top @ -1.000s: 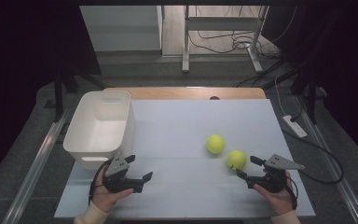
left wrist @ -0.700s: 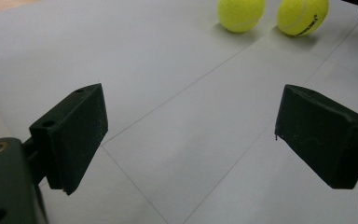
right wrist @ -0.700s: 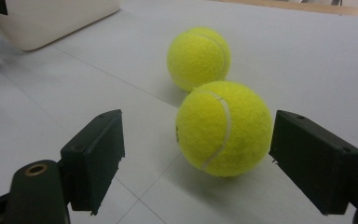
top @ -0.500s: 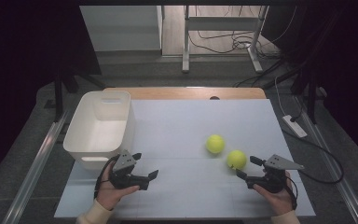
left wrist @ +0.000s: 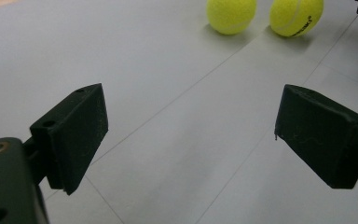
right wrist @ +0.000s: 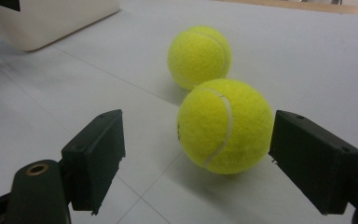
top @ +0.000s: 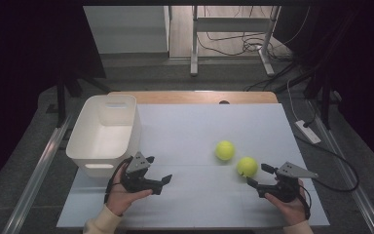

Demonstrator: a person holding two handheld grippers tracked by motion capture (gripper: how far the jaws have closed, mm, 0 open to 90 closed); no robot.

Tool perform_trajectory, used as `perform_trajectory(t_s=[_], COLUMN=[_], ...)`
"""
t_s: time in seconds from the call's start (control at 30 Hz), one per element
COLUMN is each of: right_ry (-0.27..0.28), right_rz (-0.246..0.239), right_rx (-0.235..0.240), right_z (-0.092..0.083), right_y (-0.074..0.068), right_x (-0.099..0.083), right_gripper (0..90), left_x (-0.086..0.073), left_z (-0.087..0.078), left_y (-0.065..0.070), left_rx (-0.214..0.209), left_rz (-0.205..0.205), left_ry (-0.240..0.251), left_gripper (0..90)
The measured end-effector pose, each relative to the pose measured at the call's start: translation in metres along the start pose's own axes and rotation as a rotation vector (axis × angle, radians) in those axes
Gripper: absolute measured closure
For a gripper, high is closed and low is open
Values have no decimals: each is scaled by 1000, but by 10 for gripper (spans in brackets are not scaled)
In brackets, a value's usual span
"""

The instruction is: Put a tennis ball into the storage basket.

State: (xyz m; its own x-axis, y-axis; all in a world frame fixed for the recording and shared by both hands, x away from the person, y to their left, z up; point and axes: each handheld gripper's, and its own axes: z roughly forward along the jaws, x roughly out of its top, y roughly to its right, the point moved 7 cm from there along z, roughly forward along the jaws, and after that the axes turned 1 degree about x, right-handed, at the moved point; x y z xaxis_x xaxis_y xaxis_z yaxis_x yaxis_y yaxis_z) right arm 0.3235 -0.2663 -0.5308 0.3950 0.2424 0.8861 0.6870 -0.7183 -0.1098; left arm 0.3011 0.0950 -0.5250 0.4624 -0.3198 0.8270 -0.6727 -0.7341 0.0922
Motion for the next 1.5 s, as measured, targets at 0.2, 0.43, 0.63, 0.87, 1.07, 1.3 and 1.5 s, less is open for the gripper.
perform_trajectory(t_s=[0.2,0.43,0.63,0.87,1.07,1.3,1.5], right_ry=[1,4,0,-3,-2,-3,-5], right_rz=[1,0,-7,-15,-14,-14,-17], right_rx=[3,7,8,10,9,2,4], right_z=[1,4,6,8,7,7,8], right_y=[0,0,-1,-3,-3,-2,-2], right_x=[0,2,3,4,4,4,3], right_gripper=[180,180,180,180,180,180,180], left_x=[4,8,15,23,30,34,40], left_z=[2,4,7,16,21,23,27], left_y=[0,3,6,10,10,12,15], left_rx=[-6,-1,-5,-19,-28,-35,-38], left_rz=[5,12,25,27,33,43,50], left_ry=[0,-7,-8,-16,-13,-14,-9], left_gripper=[100,100,99,98,98,97,96])
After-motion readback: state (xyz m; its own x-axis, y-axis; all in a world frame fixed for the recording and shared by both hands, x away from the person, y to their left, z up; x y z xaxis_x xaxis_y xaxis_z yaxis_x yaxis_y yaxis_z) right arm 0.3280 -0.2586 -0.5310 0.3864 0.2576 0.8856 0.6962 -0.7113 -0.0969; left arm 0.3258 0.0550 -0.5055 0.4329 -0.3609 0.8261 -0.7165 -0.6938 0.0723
